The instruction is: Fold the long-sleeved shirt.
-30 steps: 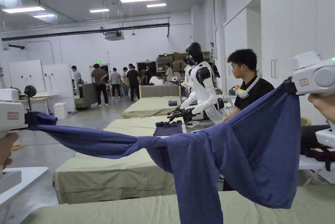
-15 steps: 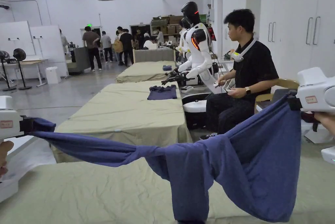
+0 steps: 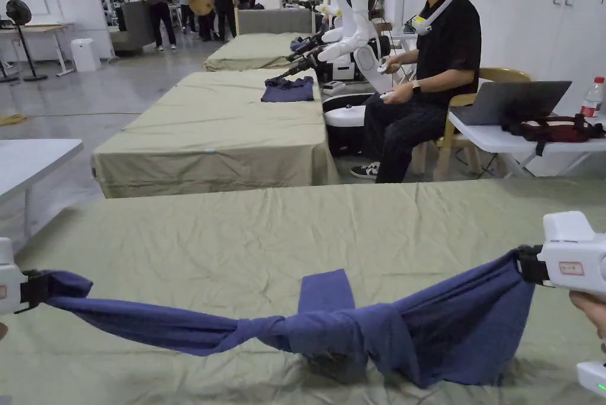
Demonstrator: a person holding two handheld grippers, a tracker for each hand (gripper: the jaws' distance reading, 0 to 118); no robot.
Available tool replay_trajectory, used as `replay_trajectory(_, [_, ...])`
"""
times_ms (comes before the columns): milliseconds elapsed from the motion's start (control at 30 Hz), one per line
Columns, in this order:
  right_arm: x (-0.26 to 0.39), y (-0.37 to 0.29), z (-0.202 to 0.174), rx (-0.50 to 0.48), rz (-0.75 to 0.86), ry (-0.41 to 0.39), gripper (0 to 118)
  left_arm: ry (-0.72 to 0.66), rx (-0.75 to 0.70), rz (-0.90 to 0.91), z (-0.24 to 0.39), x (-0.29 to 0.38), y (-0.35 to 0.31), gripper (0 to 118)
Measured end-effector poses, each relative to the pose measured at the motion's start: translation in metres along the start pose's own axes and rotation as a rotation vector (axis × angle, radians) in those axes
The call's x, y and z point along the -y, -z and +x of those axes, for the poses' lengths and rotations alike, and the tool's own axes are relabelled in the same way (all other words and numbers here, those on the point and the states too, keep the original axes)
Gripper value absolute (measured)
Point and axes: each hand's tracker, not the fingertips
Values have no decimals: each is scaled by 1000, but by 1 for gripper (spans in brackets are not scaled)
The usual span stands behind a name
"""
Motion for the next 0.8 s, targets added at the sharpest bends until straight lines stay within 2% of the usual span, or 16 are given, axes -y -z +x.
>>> replay_trajectory(300, [128,-10,-6,-66,-146,47,6,-76,-30,-180,-34,136,-16,3])
replay_trajectory(500, [172,5,-12,-76,-239,62,6,-98,-48,-289,-40,185,-5,3])
replay_trajectory(633, [183,12,-18,-75,-274,35,7,-90,-49,-328,-34,201,1,5])
replay_trajectory(667, [185,12,-19,-78,-280,36,7,-93,-44,-339,-34,202,2,10])
replay_trajectory(700, [185,13,-18,-84,-295,55,8,-95,-41,-345,-34,203,1,28])
replay_trajectory(733, [186,14,-16,-100,-314,81,15,-97,-40,-344,-33,205,-2,42])
replay_trajectory(767, [186,13,-14,-110,-308,88,29,-107,-37,-340,-32,205,-6,49])
replay_trajectory(800, [187,9,-14,-108,-305,86,46,-123,-26,-324,-32,203,-11,50])
